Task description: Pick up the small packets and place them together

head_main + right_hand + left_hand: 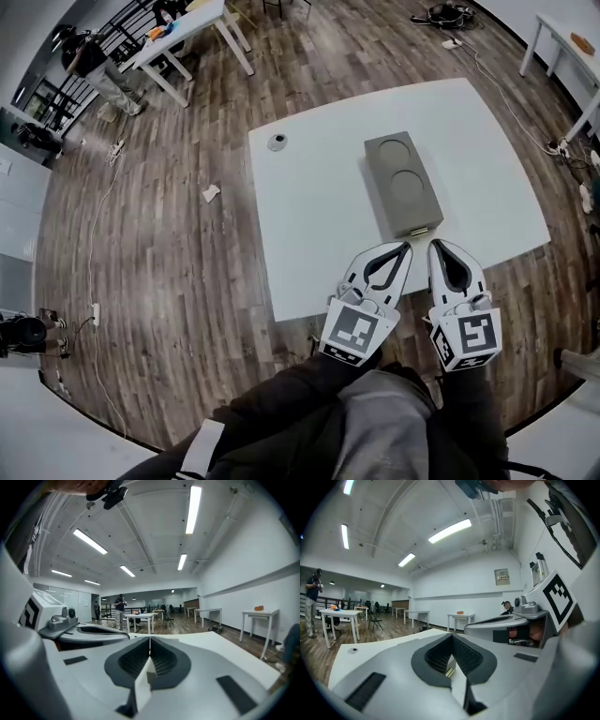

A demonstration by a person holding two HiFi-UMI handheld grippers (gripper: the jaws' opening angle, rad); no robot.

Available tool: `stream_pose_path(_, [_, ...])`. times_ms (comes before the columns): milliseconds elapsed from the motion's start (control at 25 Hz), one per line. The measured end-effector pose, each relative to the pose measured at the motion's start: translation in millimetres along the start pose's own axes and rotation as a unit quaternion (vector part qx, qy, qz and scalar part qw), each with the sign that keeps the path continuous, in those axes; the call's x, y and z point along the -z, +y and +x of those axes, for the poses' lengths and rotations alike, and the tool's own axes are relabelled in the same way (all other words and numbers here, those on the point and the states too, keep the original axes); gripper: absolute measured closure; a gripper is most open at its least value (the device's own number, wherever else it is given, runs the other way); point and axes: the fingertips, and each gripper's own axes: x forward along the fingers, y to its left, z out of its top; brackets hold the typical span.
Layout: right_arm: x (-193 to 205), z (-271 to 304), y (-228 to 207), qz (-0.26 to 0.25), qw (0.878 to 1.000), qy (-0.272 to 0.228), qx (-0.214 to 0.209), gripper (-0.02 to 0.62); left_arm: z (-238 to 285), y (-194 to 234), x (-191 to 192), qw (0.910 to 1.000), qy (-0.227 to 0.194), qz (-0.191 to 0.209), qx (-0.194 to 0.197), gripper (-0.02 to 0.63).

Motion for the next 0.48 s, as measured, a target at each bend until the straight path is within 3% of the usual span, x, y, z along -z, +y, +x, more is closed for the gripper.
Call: stream_pose_path(480, [-19,43,19,-0.046,0.996,0.013,-0.075,0.591,1,34,-8,0.9971,-0.024,-0.032,-0.065,0.604])
